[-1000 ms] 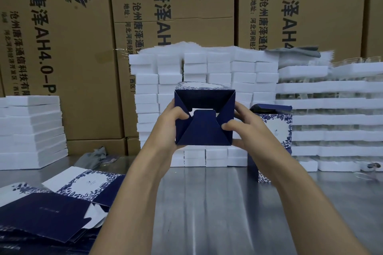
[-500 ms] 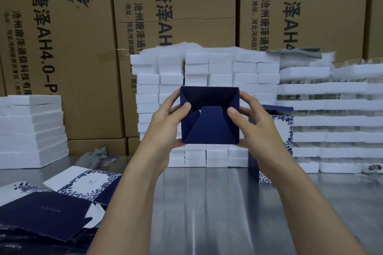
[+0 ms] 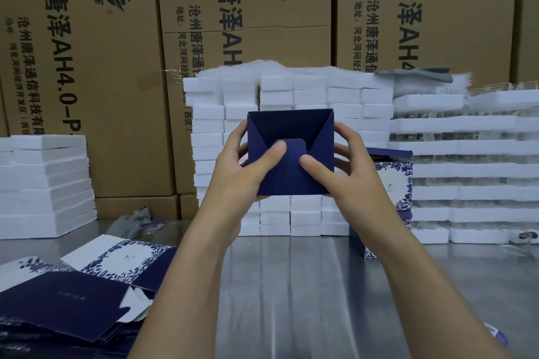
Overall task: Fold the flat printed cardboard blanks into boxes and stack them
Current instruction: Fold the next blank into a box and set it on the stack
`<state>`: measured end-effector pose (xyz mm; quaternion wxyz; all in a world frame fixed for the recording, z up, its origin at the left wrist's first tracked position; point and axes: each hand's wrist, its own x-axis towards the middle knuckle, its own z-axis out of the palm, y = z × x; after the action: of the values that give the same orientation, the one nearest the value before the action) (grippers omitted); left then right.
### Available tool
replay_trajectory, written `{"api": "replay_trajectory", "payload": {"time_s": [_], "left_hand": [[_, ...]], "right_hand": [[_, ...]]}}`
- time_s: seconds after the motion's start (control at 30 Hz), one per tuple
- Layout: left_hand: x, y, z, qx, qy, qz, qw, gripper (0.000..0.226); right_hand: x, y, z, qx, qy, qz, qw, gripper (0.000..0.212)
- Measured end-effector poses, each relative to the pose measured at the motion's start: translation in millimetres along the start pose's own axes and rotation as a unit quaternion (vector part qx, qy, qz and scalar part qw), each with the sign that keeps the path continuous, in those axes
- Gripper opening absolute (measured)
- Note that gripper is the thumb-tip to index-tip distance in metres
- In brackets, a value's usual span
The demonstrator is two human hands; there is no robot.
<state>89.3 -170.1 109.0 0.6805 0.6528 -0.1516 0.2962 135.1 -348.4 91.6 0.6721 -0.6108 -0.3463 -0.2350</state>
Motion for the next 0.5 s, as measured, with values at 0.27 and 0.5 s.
{"api": "replay_trajectory", "payload": {"time_s": [0.27,0.5], "left_hand": [[1,-9,11,0.037,0.085,0.077,0.993,0.067],[5,-17,13,0.076,0.102,0.095,0.987,0.07]], "right_hand": [[-2,0,8,-0.047,0.047,-0.044,0.997,0.063],[-2,2,9,-0.059,0.052,-0.047,0.996,0.068]]}}
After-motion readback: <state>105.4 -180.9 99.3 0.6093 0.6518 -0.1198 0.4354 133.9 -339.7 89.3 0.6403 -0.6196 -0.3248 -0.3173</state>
